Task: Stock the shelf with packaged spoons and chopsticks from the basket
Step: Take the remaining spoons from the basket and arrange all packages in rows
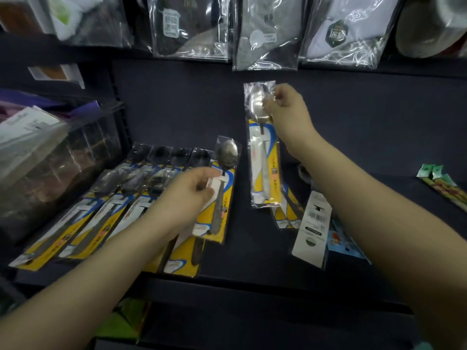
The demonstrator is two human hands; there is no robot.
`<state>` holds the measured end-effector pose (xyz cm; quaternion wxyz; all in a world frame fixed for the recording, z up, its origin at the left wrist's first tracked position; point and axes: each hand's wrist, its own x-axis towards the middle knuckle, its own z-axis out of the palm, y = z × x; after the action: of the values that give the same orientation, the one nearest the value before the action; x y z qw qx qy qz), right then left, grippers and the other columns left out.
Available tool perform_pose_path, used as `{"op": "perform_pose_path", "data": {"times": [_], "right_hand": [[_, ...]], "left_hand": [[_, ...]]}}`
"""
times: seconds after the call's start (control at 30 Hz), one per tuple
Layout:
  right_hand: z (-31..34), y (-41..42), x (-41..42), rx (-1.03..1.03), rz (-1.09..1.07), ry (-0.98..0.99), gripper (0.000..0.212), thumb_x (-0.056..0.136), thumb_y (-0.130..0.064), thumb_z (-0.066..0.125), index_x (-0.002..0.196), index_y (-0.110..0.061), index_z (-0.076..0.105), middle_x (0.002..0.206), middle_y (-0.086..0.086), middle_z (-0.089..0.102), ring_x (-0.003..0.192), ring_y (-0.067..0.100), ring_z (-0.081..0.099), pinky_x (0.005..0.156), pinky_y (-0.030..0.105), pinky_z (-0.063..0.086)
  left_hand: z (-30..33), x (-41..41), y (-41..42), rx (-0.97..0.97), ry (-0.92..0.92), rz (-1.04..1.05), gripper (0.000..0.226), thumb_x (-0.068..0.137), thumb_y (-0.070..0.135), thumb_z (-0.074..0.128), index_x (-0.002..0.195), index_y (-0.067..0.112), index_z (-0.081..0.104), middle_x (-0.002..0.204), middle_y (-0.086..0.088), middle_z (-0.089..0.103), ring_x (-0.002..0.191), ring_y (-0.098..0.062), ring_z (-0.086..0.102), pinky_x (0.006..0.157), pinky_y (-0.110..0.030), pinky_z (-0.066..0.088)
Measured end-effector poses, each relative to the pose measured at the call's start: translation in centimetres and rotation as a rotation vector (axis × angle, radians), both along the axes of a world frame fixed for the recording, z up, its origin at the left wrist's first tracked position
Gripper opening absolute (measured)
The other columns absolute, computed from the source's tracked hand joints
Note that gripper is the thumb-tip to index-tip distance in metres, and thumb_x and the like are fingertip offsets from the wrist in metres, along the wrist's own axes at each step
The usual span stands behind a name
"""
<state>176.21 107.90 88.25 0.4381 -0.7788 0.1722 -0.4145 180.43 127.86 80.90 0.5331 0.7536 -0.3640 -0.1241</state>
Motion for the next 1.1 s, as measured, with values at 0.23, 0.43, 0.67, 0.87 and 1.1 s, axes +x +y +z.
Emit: {"op": "perform_pose_path", "data": {"times": [0.23, 0.43, 0.67, 0.87, 1.1], "right_hand": [[-4.4, -0.2, -2.5, 0.244, 0.0, 0.227, 0.023, 0.086, -0.001, 0.054, 0.066, -0.012, 0.052, 0.066, 0.008, 0.054, 0.063, 0.019, 0.052, 0.058, 0.028, 0.044], [-6.5, 2.1, -4.7, 0.399, 0.054, 0.398, 0.023, 0.096, -0.005, 0.04, 0.078, -0.012, 0.053, 0.069, 0.008, 0.048, 0.036, 0.011, 0.038, 0.028, 0.01, 0.024], [-6.9, 4.7, -4.6, 0.431, 0.121, 0.488, 0.03, 0.097, -0.004, 0.038, 0.071, -0.013, 0.051, 0.061, 0.001, 0.05, 0.028, 0.005, 0.045, 0.032, 0.015, 0.035], [-7.7, 5.9, -2.5, 0.395, 0.134, 0.494, 0.022, 0.092, -0.003, 0.049, 0.073, -0.014, 0.047, 0.068, 0.003, 0.051, 0.049, 0.011, 0.05, 0.032, 0.013, 0.04], [-9.5, 6.7, -1.2, -0.198, -0.15, 0.709, 0.042, 0.081, -0.023, 0.068, 0.111, 0.0, 0.049, 0.113, 0.022, 0.057, 0.097, 0.036, 0.058, 0.072, 0.033, 0.044]], "left_hand": [[1.9, 0.1, -5.8, 0.145, 0.131, -0.094, 0.032, 0.081, -0.016, 0.039, 0.099, 0.0, 0.06, 0.081, -0.006, 0.054, 0.071, -0.015, 0.05, 0.053, -0.015, 0.041], [1.5, 2.6, -9.2, 0.381, 0.115, -0.057, 0.029, 0.078, -0.017, 0.039, 0.086, 0.005, 0.056, 0.08, -0.013, 0.054, 0.074, -0.023, 0.056, 0.069, -0.031, 0.052], [2.4, 2.4, -6.4, 0.45, -0.437, -0.082, 0.041, 0.087, -0.003, 0.04, 0.125, 0.005, 0.052, 0.135, -0.013, 0.045, 0.123, -0.026, 0.045, 0.092, -0.023, 0.036], [2.3, 1.0, 2.3, 0.403, -0.79, -0.315, 0.036, 0.093, 0.019, 0.042, 0.129, 0.015, 0.049, 0.137, -0.002, 0.048, 0.124, -0.015, 0.044, 0.098, -0.016, 0.027], [-1.6, 0.1, 6.0, 0.664, -0.871, -0.557, 0.076, 0.069, 0.073, 0.014, 0.14, 0.045, 0.016, 0.157, 0.011, 0.005, 0.142, -0.011, 0.014, 0.111, -0.022, 0.009]]}}
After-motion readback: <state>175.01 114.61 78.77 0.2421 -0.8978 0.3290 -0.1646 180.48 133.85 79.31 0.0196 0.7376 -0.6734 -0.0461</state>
